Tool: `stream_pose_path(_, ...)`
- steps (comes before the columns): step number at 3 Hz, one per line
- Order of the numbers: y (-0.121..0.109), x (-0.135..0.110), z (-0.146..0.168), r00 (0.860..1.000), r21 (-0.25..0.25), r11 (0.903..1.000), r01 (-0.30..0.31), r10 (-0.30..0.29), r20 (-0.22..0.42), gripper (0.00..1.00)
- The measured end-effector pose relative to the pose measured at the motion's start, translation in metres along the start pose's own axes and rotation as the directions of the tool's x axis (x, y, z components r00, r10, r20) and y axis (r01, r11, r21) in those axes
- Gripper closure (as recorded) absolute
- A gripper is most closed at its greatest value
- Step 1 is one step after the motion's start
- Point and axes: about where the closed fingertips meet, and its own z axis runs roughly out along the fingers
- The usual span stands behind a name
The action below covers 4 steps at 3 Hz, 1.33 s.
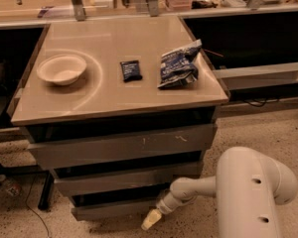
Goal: Open bottom drawer
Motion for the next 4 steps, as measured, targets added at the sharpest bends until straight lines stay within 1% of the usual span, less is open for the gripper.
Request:
stream_pose_path(1,0.039,0.012,-0.02,1.0,-0.078,0.9967,-0.022,0.02,-0.021,0.0)
stream_pose_path(2,0.121,0.033,-0.065,0.995,-0.19,0.9791,-0.072,0.057,-0.082,0.0)
stream_pose_path(3,0.124,0.034,-0.063,0.995,-0.196,0.9783,-0.066,0.051,-0.082,0.0)
stream_pose_path(4,0.105,0.012,-0.054,0.999,-0.18,0.9836,-0.012,0.005,-0.042,0.0)
